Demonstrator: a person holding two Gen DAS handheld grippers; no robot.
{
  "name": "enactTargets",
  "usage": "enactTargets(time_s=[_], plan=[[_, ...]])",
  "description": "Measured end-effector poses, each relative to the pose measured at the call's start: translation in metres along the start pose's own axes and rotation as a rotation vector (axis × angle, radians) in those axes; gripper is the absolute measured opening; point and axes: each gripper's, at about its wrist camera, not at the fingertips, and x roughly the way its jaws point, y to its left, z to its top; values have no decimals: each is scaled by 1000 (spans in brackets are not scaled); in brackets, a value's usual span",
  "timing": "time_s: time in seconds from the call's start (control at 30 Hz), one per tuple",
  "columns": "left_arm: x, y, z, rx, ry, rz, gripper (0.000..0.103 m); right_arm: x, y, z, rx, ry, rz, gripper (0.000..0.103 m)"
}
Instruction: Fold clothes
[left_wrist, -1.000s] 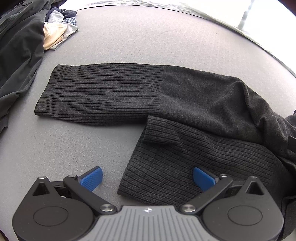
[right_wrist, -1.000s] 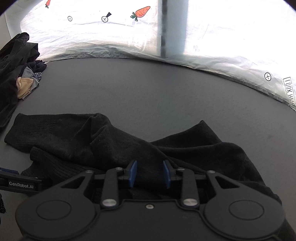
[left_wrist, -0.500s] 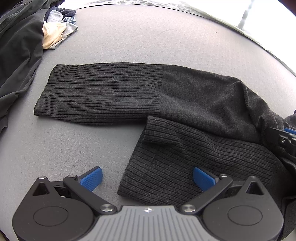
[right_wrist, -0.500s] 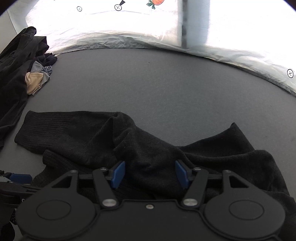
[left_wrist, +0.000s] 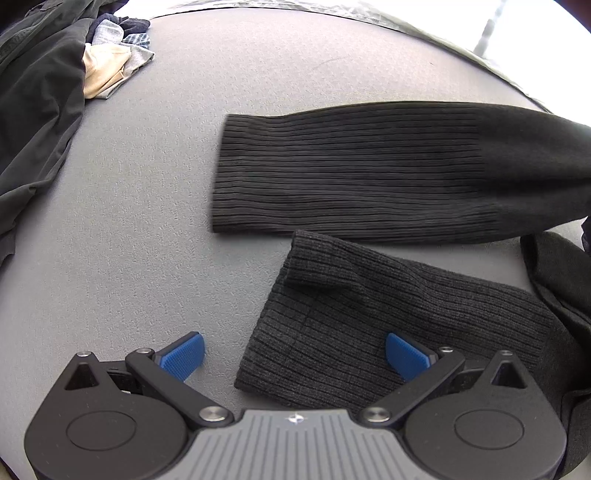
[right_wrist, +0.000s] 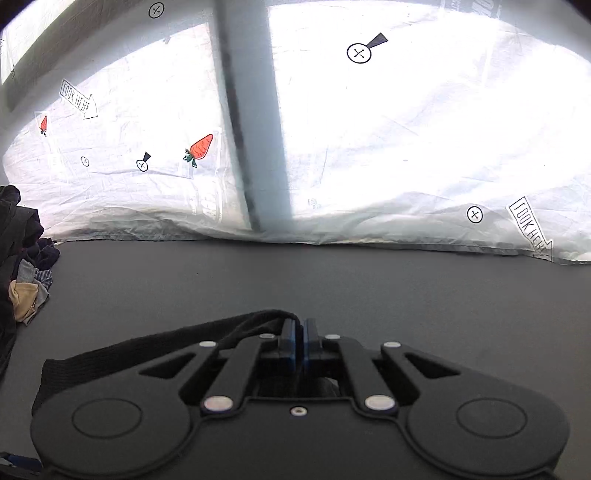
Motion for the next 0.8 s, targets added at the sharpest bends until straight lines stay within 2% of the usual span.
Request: enactTargets(time_s=[0.07, 0.13, 0.2, 0.23, 0.37, 0.4, 0.5, 0.57, 0.67, 0.8], plan=[[1, 1, -1, 1, -2, 0, 103, -10, -36, 12, 47, -73, -107, 4], [1, 1, -1, 1, -6, 0, 103, -24, -81, 20, 107, -146, -251, 4], [2, 0, -1, 0, -10, 0, 103, -40, -130, 24, 169, -198, -438, 4], [2, 0, 0, 0, -11, 1, 103, -47, -158, 22, 215, -199, -539, 4], [5, -1, 2, -2, -12, 2, 103, -61, -217, -1, 288, -79, -779, 8], [5, -1, 3, -2, -11, 3, 103, -63, -217, -11, 287, -61, -766, 12], [6, -3, 3, -1, -10, 3, 103, -66, -214, -42, 282, -8, -725, 37], [7, -3, 4, 0, -11, 3, 103, -60, -193, -63, 277, 33, -660, 37], [6, -1, -1, 0, -15, 4, 103, -45, -155, -83, 272, 89, -517, 37], [5, -4, -6, 2, -19, 3, 103, -21, -94, -96, 176, 161, -317, 37]])
